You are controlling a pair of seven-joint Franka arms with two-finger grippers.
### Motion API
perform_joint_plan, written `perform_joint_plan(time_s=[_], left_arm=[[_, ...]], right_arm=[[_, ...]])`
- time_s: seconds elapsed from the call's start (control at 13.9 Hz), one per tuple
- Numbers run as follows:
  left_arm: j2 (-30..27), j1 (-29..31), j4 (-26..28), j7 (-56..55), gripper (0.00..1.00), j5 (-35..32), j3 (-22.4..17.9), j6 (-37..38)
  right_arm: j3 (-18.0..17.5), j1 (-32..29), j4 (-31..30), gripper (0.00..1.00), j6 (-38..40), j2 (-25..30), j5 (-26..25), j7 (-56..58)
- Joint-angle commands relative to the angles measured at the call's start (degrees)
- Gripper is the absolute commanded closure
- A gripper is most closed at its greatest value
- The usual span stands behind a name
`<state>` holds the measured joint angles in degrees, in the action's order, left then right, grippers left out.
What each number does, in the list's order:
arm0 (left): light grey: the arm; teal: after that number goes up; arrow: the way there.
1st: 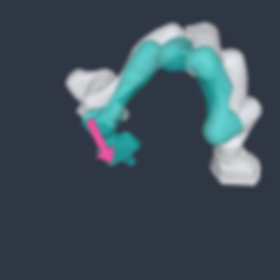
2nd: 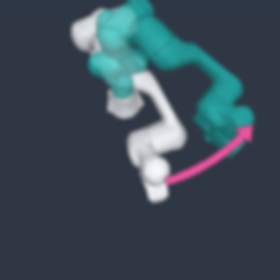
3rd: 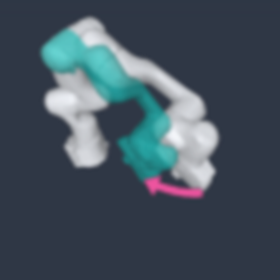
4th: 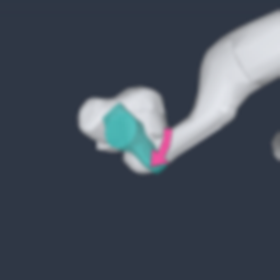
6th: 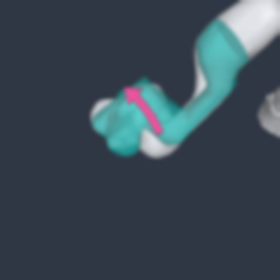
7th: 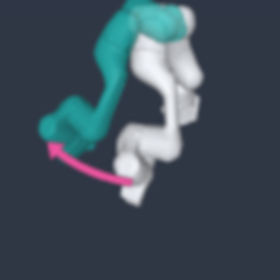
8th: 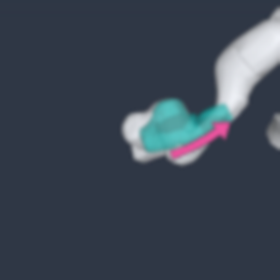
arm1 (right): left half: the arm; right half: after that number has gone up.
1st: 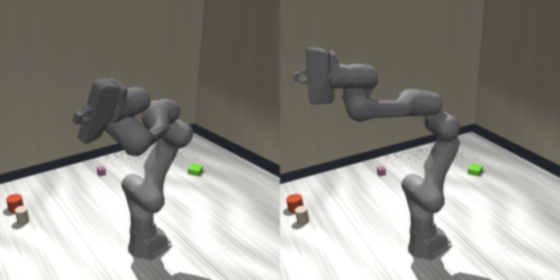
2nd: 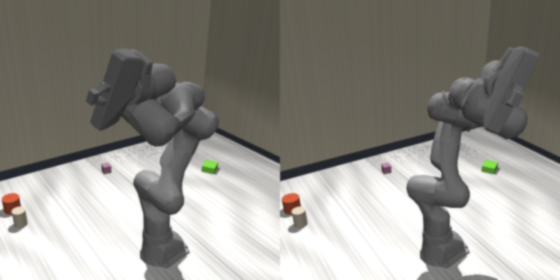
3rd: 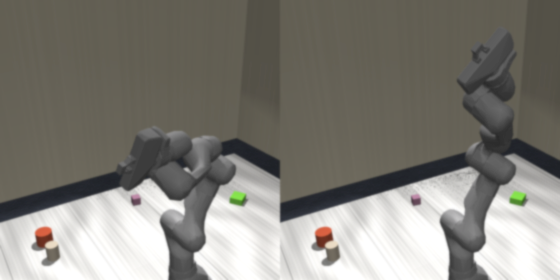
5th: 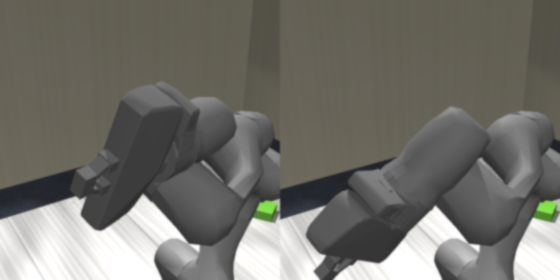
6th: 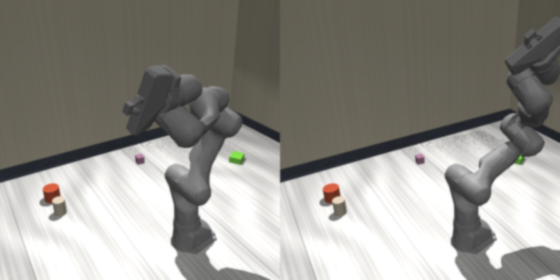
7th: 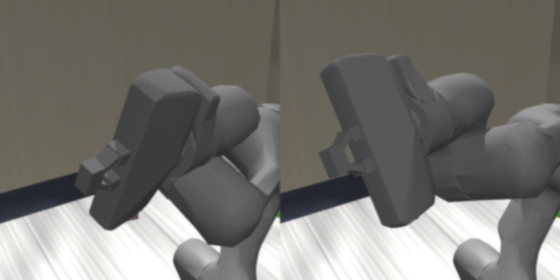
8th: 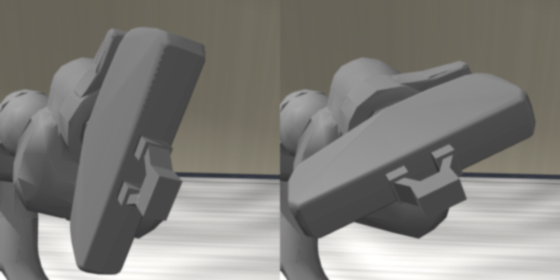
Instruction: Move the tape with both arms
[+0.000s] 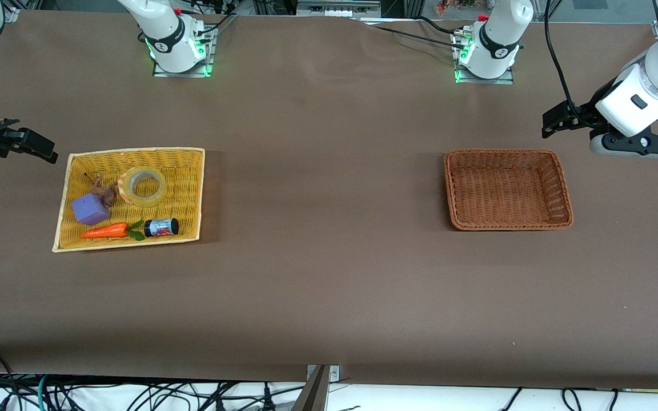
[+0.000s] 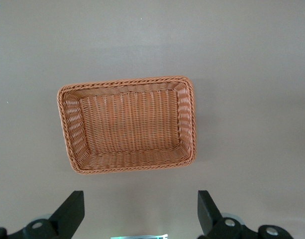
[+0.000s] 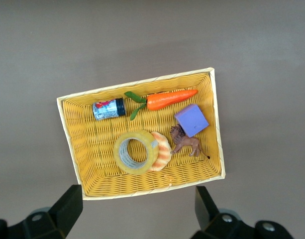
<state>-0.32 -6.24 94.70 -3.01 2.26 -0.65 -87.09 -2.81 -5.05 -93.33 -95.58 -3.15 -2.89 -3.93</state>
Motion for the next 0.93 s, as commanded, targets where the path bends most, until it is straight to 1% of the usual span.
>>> perform_joint_plan(time_s=[0.0, 0.14, 0.22, 0.29, 0.57, 0.65, 0.86], left_arm=[[-0.91, 0.18, 0.58, 0.37, 0.00, -0.24, 0.38, -0.10], [-1.00, -0.26, 0.40, 0.46, 0.00, -0.24, 0.39, -0.10], [-1.08, -0.61, 0.40, 0.46, 0.00, -0.24, 0.56, -0.10], [-1.17, -0.53, 0.31, 0.37, 0.00, -0.32, 1.78, -0.10], [-1.26, -0.53, -0.21, 0.19, 0.00, -0.41, 3.19, -0.01], [-1.35, -0.44, -0.21, 0.19, 0.00, -0.41, 3.20, 0.08], [-1.26, 0.08, -0.21, 0.19, 0.00, -0.41, 3.20, 0.08]], right_arm=[[-0.09, 0.04, 1.49, 0.00, 1.45, -0.62, -0.71, 0.68], [-0.09, 0.04, 1.31, 0.00, 1.45, -1.41, -0.63, 0.85], [-0.09, 0.04, 1.31, 0.00, 1.62, -2.81, -0.63, 1.02], [-0.09, 0.04, 1.05, 0.00, 2.32, -3.95, -0.54, 1.72], [0.00, -0.05, -5.53, 0.00, -2.85, -4.67, -0.28, 2.87], [0.00, -0.05, -8.50, 0.00, -5.03, -4.67, -0.28, 2.87], [0.00, -0.05, -21.15, 0.00, -17.32, -3.88, -0.72, 2.87]])
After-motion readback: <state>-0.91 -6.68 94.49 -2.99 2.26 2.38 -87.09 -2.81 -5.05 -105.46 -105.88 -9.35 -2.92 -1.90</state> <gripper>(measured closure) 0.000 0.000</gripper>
